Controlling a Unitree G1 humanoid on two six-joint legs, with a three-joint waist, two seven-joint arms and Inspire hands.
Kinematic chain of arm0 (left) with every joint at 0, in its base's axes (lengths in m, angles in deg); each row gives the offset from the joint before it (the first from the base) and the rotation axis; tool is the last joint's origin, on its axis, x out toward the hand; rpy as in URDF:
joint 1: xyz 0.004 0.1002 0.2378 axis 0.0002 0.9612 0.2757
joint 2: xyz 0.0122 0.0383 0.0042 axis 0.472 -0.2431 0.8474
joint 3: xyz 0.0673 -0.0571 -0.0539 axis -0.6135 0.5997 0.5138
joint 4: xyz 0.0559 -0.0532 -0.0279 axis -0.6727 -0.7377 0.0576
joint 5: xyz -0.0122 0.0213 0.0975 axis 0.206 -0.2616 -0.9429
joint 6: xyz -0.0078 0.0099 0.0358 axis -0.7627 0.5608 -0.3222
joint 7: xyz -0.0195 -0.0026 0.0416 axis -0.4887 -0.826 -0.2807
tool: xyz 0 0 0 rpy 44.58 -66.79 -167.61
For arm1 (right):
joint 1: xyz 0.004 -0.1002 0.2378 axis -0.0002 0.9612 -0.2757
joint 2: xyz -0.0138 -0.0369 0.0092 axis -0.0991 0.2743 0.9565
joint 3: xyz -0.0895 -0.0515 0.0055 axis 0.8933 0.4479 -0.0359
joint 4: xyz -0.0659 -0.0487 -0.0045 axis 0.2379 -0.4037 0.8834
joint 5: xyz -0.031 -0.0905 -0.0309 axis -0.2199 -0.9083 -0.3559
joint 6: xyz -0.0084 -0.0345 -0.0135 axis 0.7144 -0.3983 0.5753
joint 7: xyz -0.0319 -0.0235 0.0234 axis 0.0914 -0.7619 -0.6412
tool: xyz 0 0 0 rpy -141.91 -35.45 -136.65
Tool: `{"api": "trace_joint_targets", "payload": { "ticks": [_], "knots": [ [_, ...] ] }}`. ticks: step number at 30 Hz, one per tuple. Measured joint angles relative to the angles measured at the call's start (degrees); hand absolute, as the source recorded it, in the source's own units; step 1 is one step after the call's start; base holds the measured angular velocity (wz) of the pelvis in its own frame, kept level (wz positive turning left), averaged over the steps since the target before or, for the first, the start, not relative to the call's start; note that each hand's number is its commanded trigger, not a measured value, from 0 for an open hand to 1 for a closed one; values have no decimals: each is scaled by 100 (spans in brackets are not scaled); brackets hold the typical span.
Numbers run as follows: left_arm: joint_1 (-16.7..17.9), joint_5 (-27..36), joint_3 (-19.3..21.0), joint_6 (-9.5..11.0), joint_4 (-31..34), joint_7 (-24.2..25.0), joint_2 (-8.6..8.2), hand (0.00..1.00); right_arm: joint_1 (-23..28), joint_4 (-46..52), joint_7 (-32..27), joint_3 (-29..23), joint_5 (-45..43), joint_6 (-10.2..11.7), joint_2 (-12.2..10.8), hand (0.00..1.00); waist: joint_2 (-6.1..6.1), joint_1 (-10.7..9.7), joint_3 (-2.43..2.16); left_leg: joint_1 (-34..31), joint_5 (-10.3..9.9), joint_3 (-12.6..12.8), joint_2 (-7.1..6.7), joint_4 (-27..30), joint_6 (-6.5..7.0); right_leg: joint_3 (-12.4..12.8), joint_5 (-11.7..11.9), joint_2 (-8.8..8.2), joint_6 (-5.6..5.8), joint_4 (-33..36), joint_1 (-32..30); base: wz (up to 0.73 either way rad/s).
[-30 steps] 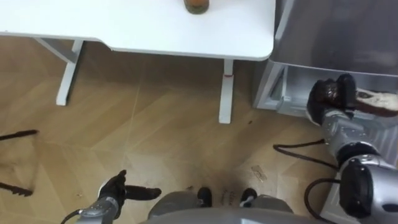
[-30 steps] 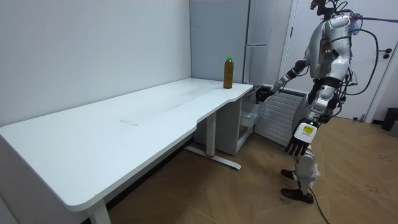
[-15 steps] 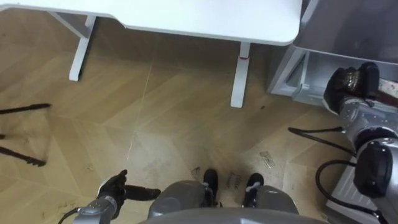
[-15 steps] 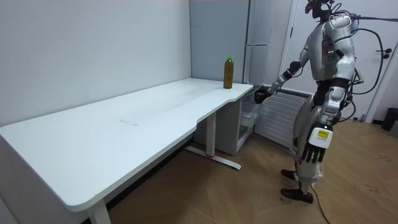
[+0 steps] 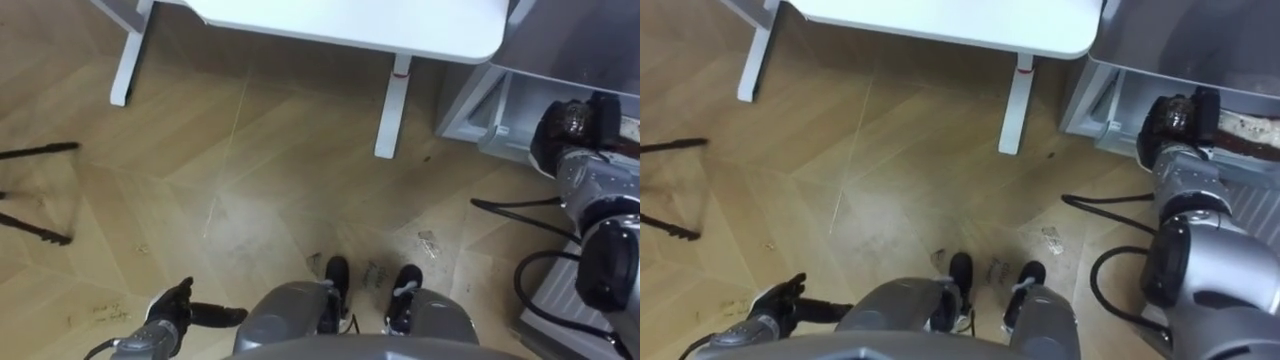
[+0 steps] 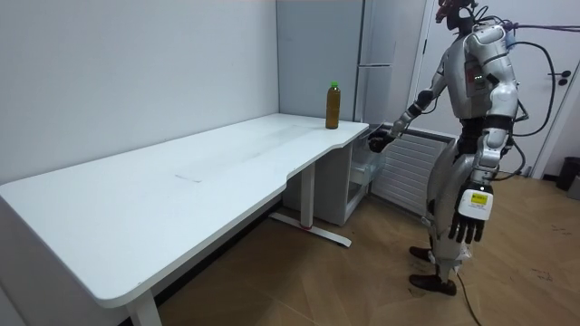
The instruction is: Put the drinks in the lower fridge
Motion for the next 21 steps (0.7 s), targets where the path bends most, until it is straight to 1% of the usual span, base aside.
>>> {"api": "trace_joint_targets", "payload": {
  "ticks": [2, 5, 12, 14, 21],
  "knots": [
    [1, -63, 2, -2, -3, -1, 55, 0, 0, -34, -29, -15, 1, 6, 65, 0, -6, -13, 3, -32, 29, 16, -18, -5, 24, -52, -1, -36, 1, 27, -21, 14],
    [3, -64, 2, -11, -19, 3, 64, 0, -3, -35, -66, -27, 3, -49, 102, 0, -18, -12, 2, -40, 49, 37, -28, -12, 45, -66, -1, -61, 3, 57, -38, 2],
    [3, -64, 2, -11, -79, 28, 68, 0, -2, -35, -83, -69, 2, -50, 103, 0, -41, -43, 4, -72, 121, 127, -22, -27, 48, -179, -3, -98, 0, 68, -36, 8],
    [4, -65, 1, -10, -116, 33, 68, 0, -3, -35, -86, -69, 2, -50, 103, 0, -43, -76, 5, -73, 146, 175, -19, -48, 57, -190, -3, -112, -1, 69, -37, 8],
    [3, -65, 1, 3, -116, 55, 68, 0, -3, -36, -85, -59, 2, -64, 103, 0, -64, -92, 7, -73, 150, 203, -20, -51, 62, -194, -4, -126, 1, 79, -44, 0]
  ]
}}
